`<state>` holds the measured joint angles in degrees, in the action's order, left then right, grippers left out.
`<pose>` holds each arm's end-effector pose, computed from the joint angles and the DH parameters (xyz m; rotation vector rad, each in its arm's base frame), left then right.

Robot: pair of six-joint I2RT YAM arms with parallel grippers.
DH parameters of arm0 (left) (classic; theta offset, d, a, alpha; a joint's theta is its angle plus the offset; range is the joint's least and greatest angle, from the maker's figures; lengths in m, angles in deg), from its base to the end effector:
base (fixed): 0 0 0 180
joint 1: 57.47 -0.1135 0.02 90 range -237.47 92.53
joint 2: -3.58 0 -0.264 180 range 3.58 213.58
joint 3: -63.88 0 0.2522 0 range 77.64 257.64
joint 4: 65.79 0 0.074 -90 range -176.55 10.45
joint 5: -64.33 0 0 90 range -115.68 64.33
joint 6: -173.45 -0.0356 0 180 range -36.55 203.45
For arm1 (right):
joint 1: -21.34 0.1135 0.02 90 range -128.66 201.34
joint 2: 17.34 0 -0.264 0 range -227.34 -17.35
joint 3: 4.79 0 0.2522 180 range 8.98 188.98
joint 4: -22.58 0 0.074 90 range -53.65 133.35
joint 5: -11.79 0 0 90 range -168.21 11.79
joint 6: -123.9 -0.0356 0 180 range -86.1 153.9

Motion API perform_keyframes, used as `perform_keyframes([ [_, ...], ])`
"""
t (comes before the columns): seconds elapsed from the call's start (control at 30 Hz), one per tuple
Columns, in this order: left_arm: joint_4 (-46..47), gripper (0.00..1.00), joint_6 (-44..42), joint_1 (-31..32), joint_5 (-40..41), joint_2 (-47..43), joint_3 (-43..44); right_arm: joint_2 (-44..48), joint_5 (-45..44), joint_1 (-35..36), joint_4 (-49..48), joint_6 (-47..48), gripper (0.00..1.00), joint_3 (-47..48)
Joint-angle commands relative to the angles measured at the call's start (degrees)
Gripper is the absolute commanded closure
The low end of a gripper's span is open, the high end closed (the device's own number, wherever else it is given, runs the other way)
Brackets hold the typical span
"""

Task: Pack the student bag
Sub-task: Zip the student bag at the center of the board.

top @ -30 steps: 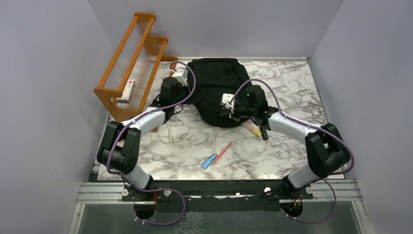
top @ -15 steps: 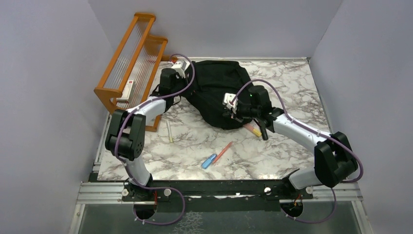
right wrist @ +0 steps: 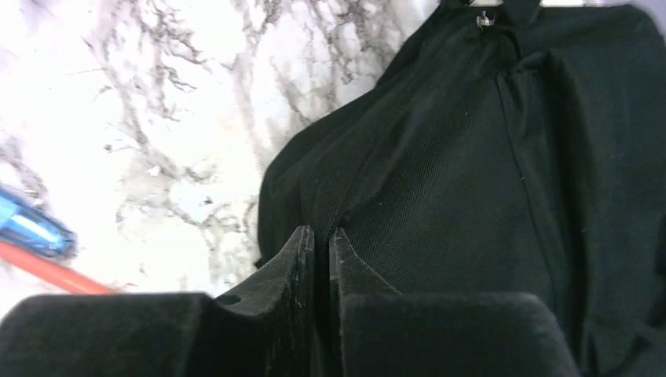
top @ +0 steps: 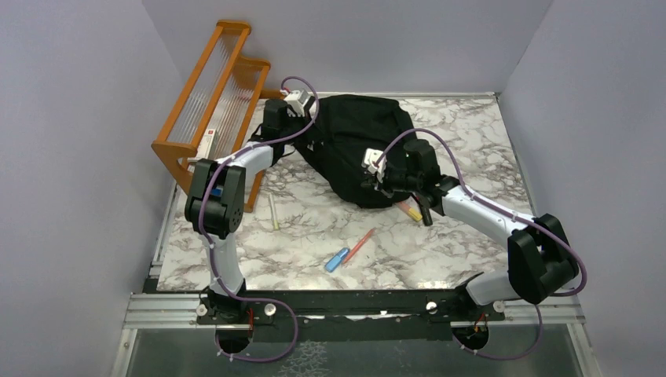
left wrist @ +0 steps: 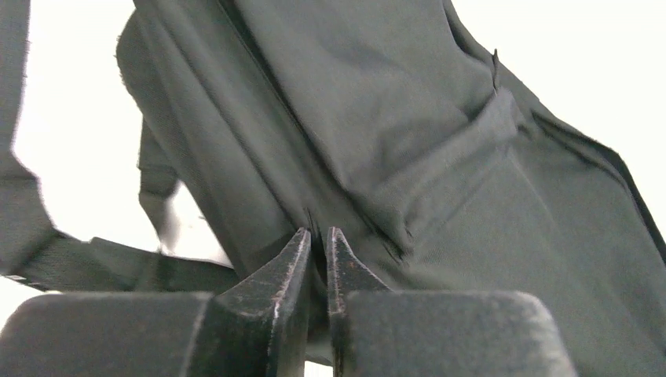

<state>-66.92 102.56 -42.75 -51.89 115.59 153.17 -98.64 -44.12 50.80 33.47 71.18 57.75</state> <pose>0.4297 -0.1292 0.2180 0.2282 2.0252 -0.8308 0.2591 0.1692 0.2422 -1.3990 1.4754 0.5329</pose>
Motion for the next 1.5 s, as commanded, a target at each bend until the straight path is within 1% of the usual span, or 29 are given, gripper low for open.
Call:
perform_keyframes([
  [0.0, 5.2, 0.79, -0.9, -4.8, 3.7, -1.4, 1.3, 0.5, 6.3, 0.1, 1.2, -8.2, 0.82, -0.8],
  [0.1, 5.3, 0.64, -0.6, -4.8, 3.1, -4.1, -1.3, 2.1, 6.4, 0.1, -2.9, -14.1, 0.7, -0.6],
  [0.2, 5.1, 0.56, -0.3, -4.8, 3.6, -7.7, -3.8, 4.3, 5.5, 0.1, -7.6, -19.6, 0.62, -1.2],
  [0.3, 4.3, 0.53, 0.4, -4.8, 3.6, -10.2, -5.7, 5.5, 2.3, 0.1, -7.7, -24.7, 0.59, 0.0],
  [0.4, 4.2, 0.52, 1.8, -4.6, 2.0, -12.1, -7.5, 5.4, -3.1, 0.1, -5.4, -29.5, 0.56, 2.9],
  [0.47, 4.2, 0.51, 2.6, -3.9, 1.6, -13.1, -8.5, 5.4, -8.9, 0.2, -4.6, -34.1, 0.54, 4.7],
  [0.53, 4.3, 0.51, 3.2, -2.7, 1.6, -14.0, -9.0, 5.4, -18.0, 0.0, -4.4, -42.3, 0.53, 6.2],
  [0.57, 4.4, 0.51, 3.4, -1.8, 1.7, -14.5, -9.2, 5.0, -21.8, 0.0, -3.2, -44.7, 0.53, 7.3],
  [0.7, 4.9, 0.5, 3.6, 3.4, 2.3, -15.2, -9.1, 2.5, -32.3, -0.1, 2.4, -47.0, 0.52, 11.9],
  [0.73, 5.1, 0.5, 3.5, 5.1, 2.6, -15.1, -9.1, 1.3, -35.6, -0.4, 5.3, -48.8, 0.52, 13.3],
  [0.77, 5.3, 0.5, 3.4, 6.6, 2.9, -14.9, -9.1, 0.0, -37.0, -1.3, 7.8, -50.5, 0.52, 15.5],
  [0.8, 5.6, 0.5, 3.3, 8.2, 3.2, -14.5, -9.1, -1.4, -37.2, -2.4, 10.6, -52.3, 0.52, 17.3],
  [0.9, 6.7, 0.5, 4.0, 11.8, 3.5, -13.0, -9.9, -5.1, -32.1, -6.6, 14.7, -56.2, 0.5, 21.0],
  [1.07, 7.5, 0.5, 4.6, 16.9, 4.3, -11.1, -11.8, -9.4, -30.6, -11.2, 11.5, -60.1, 0.5, 21.4],
  [1.2, 7.6, 0.5, 3.2, 21.4, 7.4, -9.8, -14.0, -15.8, -30.5, -14.4, 12.1, -64.5, 0.5, 26.0],
  [1.3, 8.7, 0.5, 3.7, 22.8, 10.1, -8.7, -16.7, -20.7, -30.1, -15.5, 12.2, -65.9, 0.5, 29.8],
  [1.47, 10.7, 0.5, 4.3, 23.3, 11.1, -6.5, -20.6, -27.3, -29.8, -16.5, 10.2, -67.3, 0.51, 34.5],
])
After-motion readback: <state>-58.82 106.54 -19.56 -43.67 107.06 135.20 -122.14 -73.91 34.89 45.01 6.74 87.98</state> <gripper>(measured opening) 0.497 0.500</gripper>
